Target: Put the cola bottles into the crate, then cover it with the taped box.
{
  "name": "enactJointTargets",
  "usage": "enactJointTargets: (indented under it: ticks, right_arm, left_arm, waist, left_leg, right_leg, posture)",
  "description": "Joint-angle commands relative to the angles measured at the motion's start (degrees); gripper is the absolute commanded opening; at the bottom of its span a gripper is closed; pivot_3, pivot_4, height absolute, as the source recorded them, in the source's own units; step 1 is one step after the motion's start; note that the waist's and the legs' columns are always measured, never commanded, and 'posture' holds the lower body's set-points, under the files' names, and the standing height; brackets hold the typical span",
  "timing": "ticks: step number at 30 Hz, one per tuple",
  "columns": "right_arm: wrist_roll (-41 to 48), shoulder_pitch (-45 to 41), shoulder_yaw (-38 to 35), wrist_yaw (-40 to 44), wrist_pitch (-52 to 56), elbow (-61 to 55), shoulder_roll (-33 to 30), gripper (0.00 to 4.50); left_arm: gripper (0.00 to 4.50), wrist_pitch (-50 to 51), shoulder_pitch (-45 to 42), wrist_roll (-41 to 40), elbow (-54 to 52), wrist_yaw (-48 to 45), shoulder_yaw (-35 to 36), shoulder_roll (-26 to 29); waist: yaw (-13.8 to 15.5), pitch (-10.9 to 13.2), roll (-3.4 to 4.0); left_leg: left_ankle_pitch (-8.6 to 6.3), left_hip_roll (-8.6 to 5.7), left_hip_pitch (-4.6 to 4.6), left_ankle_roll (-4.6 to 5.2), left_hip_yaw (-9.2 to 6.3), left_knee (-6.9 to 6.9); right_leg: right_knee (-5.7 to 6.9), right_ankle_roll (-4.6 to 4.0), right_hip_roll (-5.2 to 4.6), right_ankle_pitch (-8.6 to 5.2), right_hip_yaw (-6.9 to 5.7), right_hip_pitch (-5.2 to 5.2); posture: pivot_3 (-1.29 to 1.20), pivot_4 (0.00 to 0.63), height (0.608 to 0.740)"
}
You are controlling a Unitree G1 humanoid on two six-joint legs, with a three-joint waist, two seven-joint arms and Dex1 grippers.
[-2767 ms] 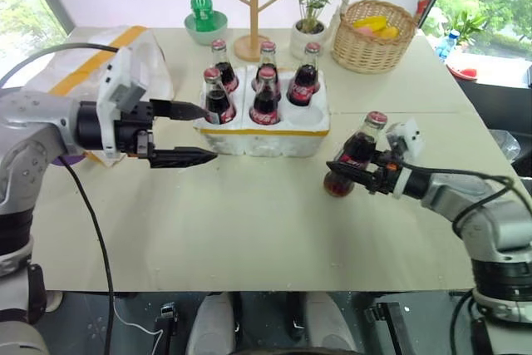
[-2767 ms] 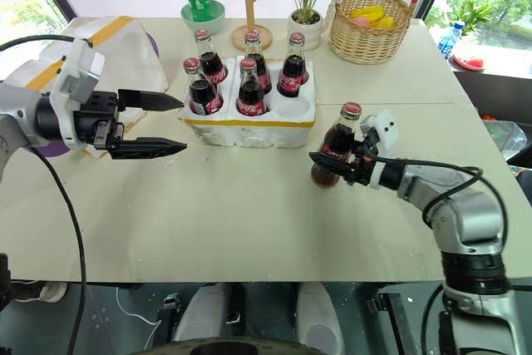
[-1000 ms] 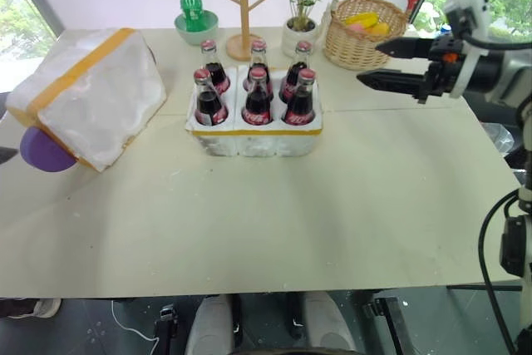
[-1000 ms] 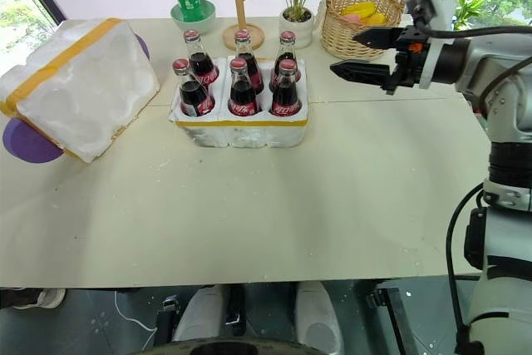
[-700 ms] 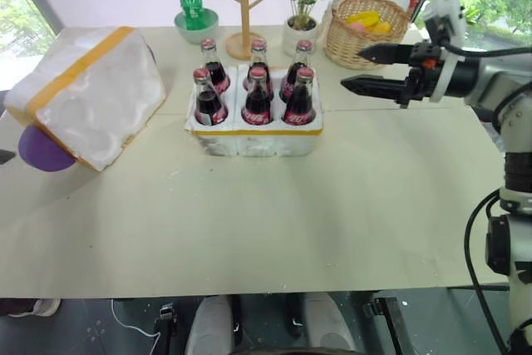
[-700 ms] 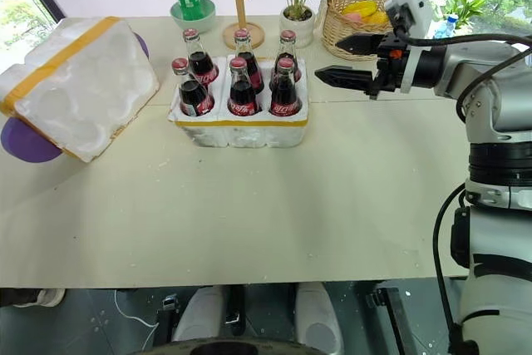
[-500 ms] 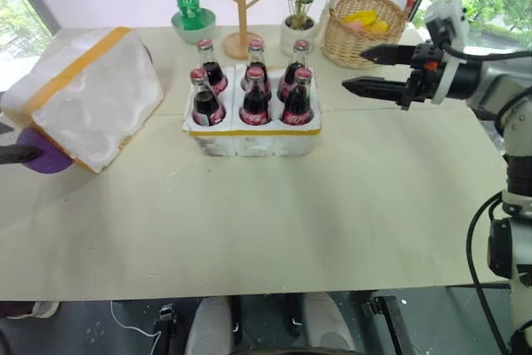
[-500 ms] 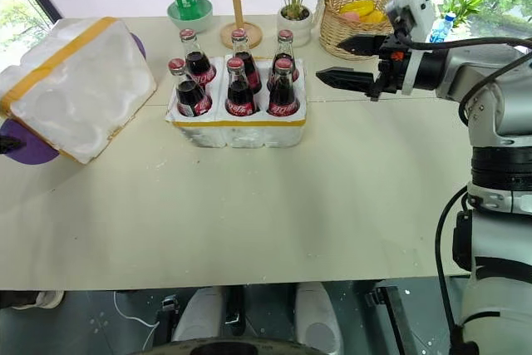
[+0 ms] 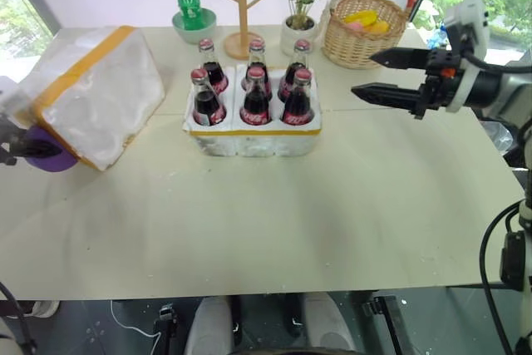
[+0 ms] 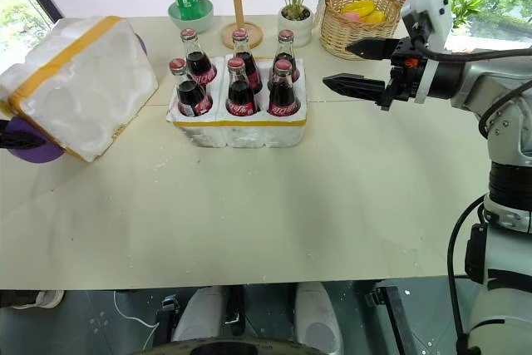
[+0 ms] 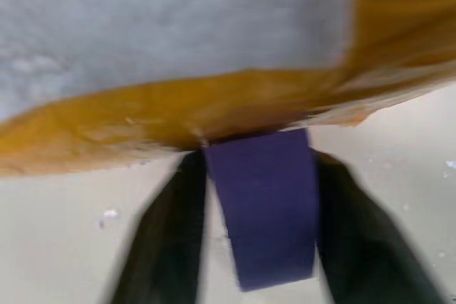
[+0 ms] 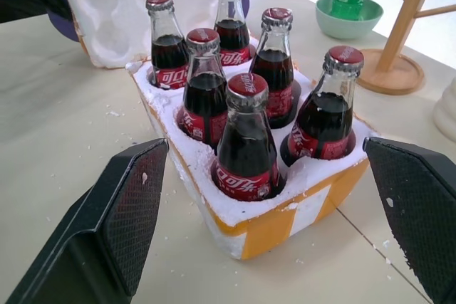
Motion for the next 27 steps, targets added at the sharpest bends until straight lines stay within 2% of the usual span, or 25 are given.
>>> enactJointTargets:
  ticks: [1,7,14,17,22,27]
  right_arm:
    - [3.2,-0.1,-3.3,2.6,1.1,-2.1,-3.3,4.50]
    - [3.8,2.5,-5.0,5.5,-0.4,-1.7,-7.4,4.50]
    - [6.7,9.0,-9.9,9.9,-0.5,-3.0,-12.2,4.50]
    - [6.5,9.9,-10.5,8.6,-0.5,-2.5,-12.2,4.50]
    - [7.0,10.9,-11.1,7.6,-0.4,-3.2,-11.7,4.50]
    - [7.9,12.1,-11.8,6.0,0.2,-4.0,-11.5,4.50]
  left_arm:
    - [0.33,-0.7,-1.4,1.1,0.2,-0.8,0.5,1.3]
    - [0.25,-2.3,-2.1,0.4,-3.3,2.7,3.4,3.2]
    - [0.25,-10.9,-1.9,-3.1,-19.1,13.4,11.4,0.9]
    - [0.25,-24.4,-4.7,1.5,-22.1,25.5,10.7,-2.2]
    - [0.25,-42.2,-8.4,8.6,-22.5,37.7,6.5,-8.0]
    - [0.25,-52.5,-9.7,15.1,-19.1,45.7,2.2,-12.1]
  waist:
    - [0.0,0.0,0.00]
    - [0.1,0.0,-0.03]
    - [0.3,0.0,-0.11]
    - [0.3,0.0,-0.11]
    - [0.3,0.0,-0.11]
    - [0.4,0.0,-0.09]
  left_leg:
    - [0.00,0.00,0.00,0.00,0.00,0.00]
    - [0.00,0.01,0.00,0.00,-0.01,0.02]
    - [-0.01,0.02,-0.17,0.02,-0.12,0.18]
    - [-0.04,0.02,-0.19,0.08,-0.12,0.43]
    - [-0.07,0.02,-0.17,0.12,-0.14,0.69]
    - [-0.07,0.02,-0.17,0.12,-0.14,0.70]
  right_leg:
    - [0.00,0.00,0.00,0.00,0.00,0.00]
    - [0.00,0.00,-0.02,0.00,0.00,0.01]
    - [-0.01,0.02,-0.06,0.01,-0.04,0.00]
    - [0.10,0.03,-0.05,0.02,-0.05,0.03]
    - [0.17,0.10,-0.03,0.05,-0.06,0.19]
    - [0.19,0.11,0.00,0.06,-0.06,0.19]
  posture:
    - [0.00,0.150,0.740]
    - [0.00,0.150,0.740]
    - [0.00,0.150,0.740]
    - [0.00,0.150,0.740]
    - [0.00,0.150,0.740]
    - [0.00,0.150,0.740]
